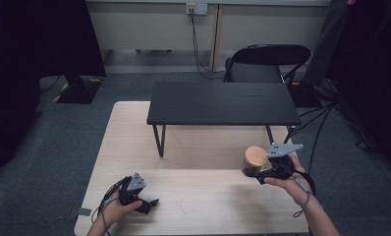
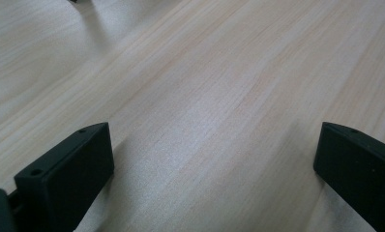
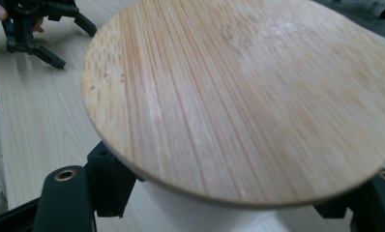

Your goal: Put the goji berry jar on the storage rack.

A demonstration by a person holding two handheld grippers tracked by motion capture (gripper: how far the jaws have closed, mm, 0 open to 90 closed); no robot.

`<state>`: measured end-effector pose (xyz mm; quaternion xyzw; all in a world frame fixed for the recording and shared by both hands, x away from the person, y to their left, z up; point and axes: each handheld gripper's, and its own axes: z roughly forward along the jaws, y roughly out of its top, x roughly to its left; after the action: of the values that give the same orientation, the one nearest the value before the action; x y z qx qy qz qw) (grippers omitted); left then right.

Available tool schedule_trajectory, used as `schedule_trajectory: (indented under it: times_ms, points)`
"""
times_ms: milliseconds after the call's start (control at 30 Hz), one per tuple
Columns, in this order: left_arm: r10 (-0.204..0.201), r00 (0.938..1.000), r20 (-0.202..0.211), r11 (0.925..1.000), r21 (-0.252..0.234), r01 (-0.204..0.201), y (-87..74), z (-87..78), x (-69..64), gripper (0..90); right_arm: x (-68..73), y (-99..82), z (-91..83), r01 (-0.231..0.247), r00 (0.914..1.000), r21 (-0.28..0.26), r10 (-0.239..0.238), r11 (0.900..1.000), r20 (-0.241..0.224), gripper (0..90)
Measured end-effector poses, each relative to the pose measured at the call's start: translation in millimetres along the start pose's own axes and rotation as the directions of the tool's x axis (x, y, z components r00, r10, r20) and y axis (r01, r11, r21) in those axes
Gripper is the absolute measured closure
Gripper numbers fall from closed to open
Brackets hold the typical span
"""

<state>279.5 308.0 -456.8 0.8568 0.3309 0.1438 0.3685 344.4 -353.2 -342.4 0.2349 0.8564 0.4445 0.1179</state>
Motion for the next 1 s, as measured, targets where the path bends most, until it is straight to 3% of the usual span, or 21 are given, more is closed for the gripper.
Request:
schedule_trajectory:
  times_ms: [367,900,1000]
  points:
    - [0.000,1.0000,0.000,1.0000,0.000,0.000,0.0,0.0,0.0,0.0,-4.4,51.2,-8.9,0.020,0.9995,-0.018,-0.021,0.9996,-0.025,25.8]
    - [0.000,1.0000,0.000,1.0000,0.000,0.000,0.0,0.0,0.0,0.0,-3.2,125.4,-8.8,0.066,0.9976,0.006,-0.066,0.9978,0.022,25.8]
    - [0.000,1.0000,0.000,1.0000,0.000,0.000,0.0,0.0,0.0,0.0,-5.7,134.5,-6.9,0.051,0.9983,-0.006,-0.051,0.9987,0.030,25.8]
